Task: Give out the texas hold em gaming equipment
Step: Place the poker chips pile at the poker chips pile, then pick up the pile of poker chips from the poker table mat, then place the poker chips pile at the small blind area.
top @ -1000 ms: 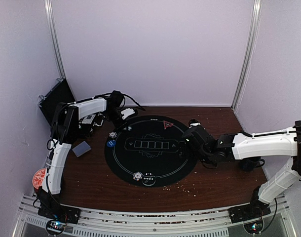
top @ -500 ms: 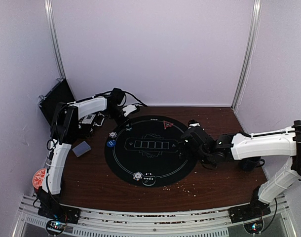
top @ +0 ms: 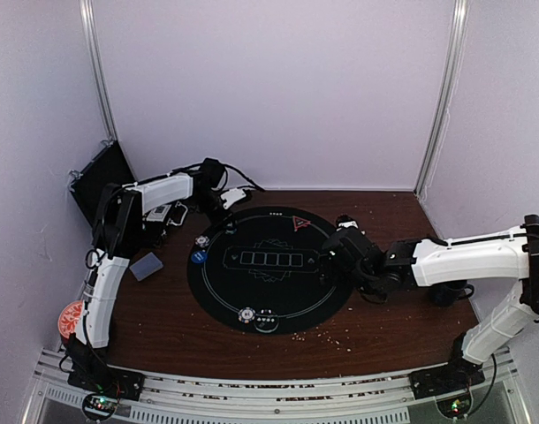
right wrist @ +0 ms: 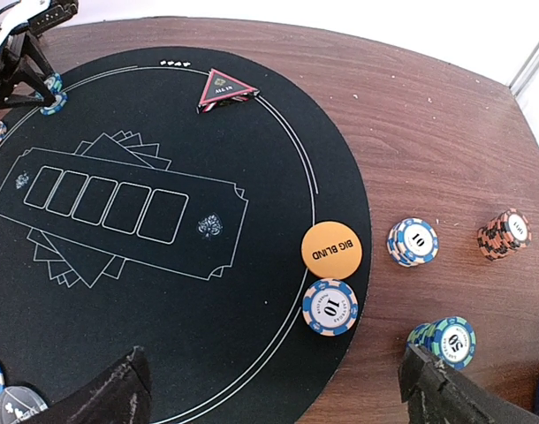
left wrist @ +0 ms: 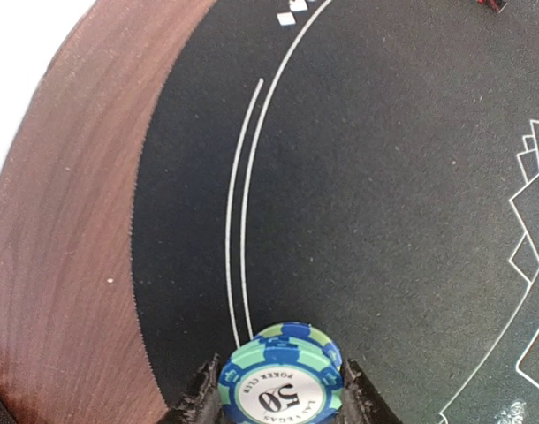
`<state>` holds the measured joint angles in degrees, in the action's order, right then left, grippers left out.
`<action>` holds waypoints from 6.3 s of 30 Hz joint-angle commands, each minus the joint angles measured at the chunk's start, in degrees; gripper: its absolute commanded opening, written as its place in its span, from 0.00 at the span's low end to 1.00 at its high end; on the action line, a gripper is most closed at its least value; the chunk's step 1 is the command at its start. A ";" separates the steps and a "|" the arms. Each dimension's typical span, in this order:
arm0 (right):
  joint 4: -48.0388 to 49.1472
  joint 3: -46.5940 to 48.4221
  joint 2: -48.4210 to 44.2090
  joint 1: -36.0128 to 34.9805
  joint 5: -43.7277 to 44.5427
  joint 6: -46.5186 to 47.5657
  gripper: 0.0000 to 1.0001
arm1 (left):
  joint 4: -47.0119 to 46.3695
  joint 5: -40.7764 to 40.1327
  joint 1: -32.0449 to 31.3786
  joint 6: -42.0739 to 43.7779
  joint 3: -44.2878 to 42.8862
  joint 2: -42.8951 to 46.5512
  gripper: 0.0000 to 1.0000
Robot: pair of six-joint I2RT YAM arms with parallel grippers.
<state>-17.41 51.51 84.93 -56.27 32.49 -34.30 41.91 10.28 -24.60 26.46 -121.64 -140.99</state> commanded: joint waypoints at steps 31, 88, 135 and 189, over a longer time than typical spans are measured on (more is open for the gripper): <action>-1.93 2.37 1.08 -1.17 3.11 -0.47 1.00 | -1.76 -3.81 -0.51 -2.52 -1.97 -3.63 0.73; -2.54 2.85 1.09 -2.88 5.29 -0.35 0.98 | 8.96 -11.78 0.64 -4.40 -4.82 -8.87 0.34; -3.27 3.84 2.26 -4.65 7.39 -0.18 0.98 | 7.81 -14.80 5.00 -8.00 4.00 -3.20 0.20; -4.42 4.99 4.15 -5.60 9.11 -0.17 0.99 | 6.85 -4.49 1.90 -5.75 -4.21 -5.19 0.82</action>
<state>-21.19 55.16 88.44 -61.39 39.79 -34.30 46.85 1.96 -21.58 19.86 -125.58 -143.81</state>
